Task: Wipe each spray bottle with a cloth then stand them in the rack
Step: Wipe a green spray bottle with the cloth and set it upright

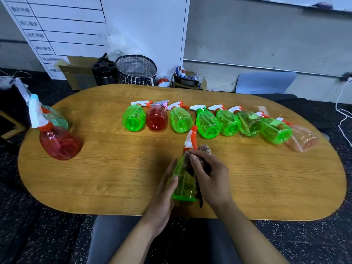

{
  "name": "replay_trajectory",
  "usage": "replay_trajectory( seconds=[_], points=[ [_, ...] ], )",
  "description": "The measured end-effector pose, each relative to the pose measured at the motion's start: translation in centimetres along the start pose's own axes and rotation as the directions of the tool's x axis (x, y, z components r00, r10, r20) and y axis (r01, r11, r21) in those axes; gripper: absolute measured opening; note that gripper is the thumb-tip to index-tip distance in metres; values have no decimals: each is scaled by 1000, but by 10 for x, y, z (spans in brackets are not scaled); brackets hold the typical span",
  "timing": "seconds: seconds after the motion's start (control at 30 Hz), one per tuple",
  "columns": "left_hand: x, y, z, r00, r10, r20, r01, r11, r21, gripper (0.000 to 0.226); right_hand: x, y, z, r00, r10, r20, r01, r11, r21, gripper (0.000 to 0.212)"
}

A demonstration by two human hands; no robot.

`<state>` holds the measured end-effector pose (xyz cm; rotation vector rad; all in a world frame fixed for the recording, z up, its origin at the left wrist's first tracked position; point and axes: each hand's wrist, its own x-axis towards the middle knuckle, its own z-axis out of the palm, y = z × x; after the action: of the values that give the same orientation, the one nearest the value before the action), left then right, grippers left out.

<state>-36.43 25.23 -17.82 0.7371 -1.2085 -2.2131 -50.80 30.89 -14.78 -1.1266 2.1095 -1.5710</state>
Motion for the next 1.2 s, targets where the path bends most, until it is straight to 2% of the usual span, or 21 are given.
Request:
replay_trajectory(
  seconds=[0.1, 0.23, 0.3, 0.37, 0.4, 0.43, 0.47, 0.53, 0.6, 0.67, 0.73, 0.83, 0.9, 0.97, 1.03, 1.07, 1.1, 1.2],
  points=[
    [1, -5, -3, 1000, -10, -19, 10, 1000, -11, 50, -7, 1, 6, 991, -128, 27, 131, 954, -269, 30],
    [0, -6, -4, 999, -2, -38, 1, 1000, -20, 45, -30, 13, 1, 921, -359, 150, 389, 863, -321, 31],
    [1, -3, -2, 997, 16, -75, -16, 1000, -1, 45, -43, 23, -5, 837, -486, 253, 547, 769, -331, 30],
    [1, 0, 2, 991, 23, -129, -19, 999, 34, 53, -50, 30, -13, 703, -598, 384, 710, 622, -330, 29],
    [1, 1, 3, 991, 18, -134, -13, 999, 44, 59, -48, 31, -17, 644, -632, 432, 765, 556, -326, 28],
    [1, 1, 4, 991, 14, -132, -8, 999, 43, 60, -44, 29, -22, 616, -649, 447, 788, 525, -322, 28],
    [2, 0, 3, 991, 16, -130, -11, 999, 37, 54, -38, 27, -25, 631, -651, 423, 776, 545, -319, 28],
    [3, -3, 2, 995, 14, -100, -11, 1000, 26, 45, -22, 18, -30, 772, -573, 274, 634, 716, -291, 30],
    [3, -5, 1, 998, 14, -55, -12, 999, 36, 44, -5, 13, -27, 914, -393, 105, 406, 868, -285, 31],
    [2, -5, 0, 999, 7, -53, -5, 999, 34, 49, 4, 17, -16, 970, -243, 25, 238, 918, -319, 35],
    [3, -5, -1, 998, 15, -56, -14, 1000, 26, 49, -1, 25, -4, 981, -193, 28, 193, 939, -284, 36],
    [3, -7, -3, 998, 26, -58, -25, 1000, 14, 44, -24, 27, -2, 965, -249, 86, 262, 939, -224, 35],
    [3, -7, -3, 996, 30, -83, -29, 1000, 10, 45, -40, 25, -5, 913, -367, 180, 401, 888, -223, 34],
    [4, -7, -3, 994, 19, -108, -18, 1000, 15, 46, -50, 24, -8, 821, -482, 306, 556, 797, -238, 31],
    [5, -7, -3, 992, 17, -123, -13, 1000, 28, 45, -50, 22, -12, 753, -539, 377, 640, 732, -234, 29],
    [5, -7, -3, 993, 16, -113, -13, 1000, 29, 45, -47, 20, -13, 757, -542, 365, 636, 740, -219, 28],
    [4, -6, -3, 995, 18, -101, -15, 999, 34, 46, -41, 16, -15, 791, -521, 321, 594, 781, -196, 29],
    [-1, -5, 0, 998, 18, -62, -14, 998, 57, 46, -16, 6, -13, 935, -341, 97, 353, 917, -186, 32]
  ],
)
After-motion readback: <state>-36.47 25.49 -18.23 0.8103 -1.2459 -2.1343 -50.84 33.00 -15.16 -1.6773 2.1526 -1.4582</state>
